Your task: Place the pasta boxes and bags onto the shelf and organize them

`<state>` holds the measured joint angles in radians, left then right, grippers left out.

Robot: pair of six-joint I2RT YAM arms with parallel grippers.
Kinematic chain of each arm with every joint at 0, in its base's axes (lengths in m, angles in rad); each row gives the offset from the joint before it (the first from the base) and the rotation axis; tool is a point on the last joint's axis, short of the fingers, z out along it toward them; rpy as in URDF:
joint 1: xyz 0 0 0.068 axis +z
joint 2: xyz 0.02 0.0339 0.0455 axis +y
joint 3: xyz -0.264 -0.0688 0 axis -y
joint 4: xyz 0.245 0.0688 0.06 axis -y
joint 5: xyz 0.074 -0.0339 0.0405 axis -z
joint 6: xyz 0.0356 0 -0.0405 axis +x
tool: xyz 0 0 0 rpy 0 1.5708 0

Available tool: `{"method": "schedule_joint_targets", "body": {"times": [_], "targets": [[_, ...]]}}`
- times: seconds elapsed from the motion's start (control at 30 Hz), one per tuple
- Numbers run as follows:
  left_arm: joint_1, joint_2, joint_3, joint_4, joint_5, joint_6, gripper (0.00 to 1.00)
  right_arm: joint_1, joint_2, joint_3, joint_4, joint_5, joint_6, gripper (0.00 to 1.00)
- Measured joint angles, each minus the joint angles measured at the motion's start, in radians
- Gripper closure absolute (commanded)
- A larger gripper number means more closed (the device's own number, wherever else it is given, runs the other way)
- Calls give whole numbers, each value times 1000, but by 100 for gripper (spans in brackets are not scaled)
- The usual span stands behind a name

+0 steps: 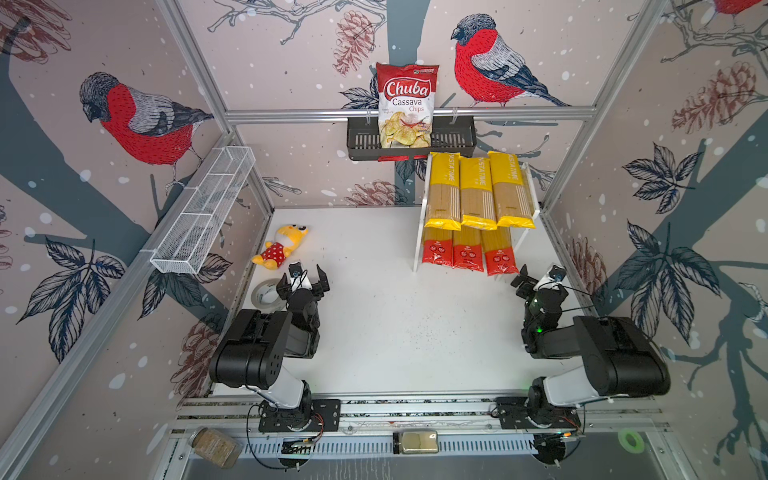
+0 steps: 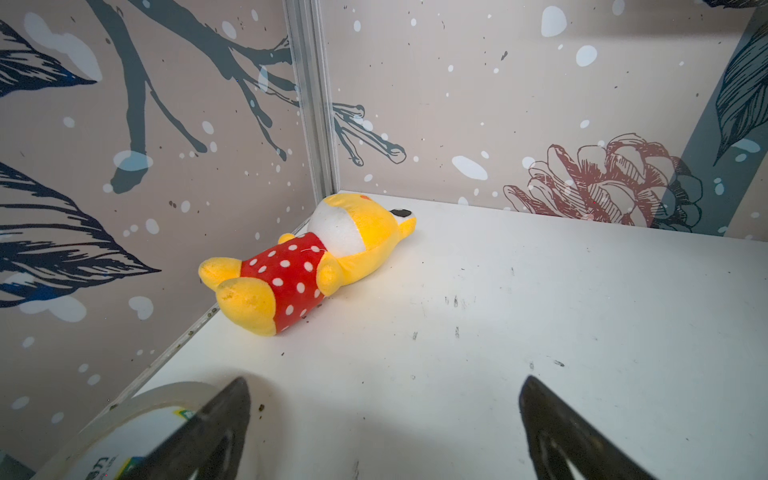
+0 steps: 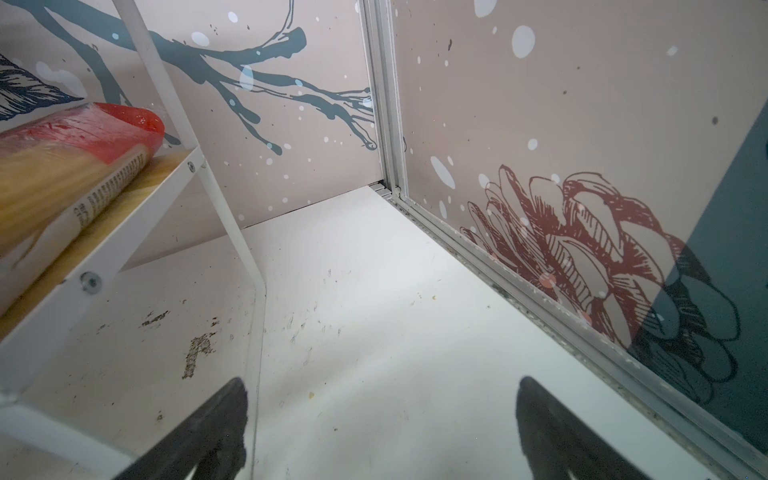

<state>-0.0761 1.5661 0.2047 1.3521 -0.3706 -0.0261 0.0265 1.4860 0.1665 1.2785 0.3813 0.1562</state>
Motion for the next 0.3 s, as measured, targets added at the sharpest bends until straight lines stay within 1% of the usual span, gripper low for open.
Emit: {"method": "schedule_joint_targets", "body": {"times": [0.13, 0.2, 0.3], "targets": [[-7, 2, -6, 6, 5, 10, 1, 0, 0, 5, -4, 0, 0, 0], [-9, 3, -6, 5, 30, 20, 1, 2, 0, 9, -5, 0, 0, 0], [-3, 3, -5, 5, 37, 26, 1, 2, 0, 10, -7, 0, 0, 0]]}}
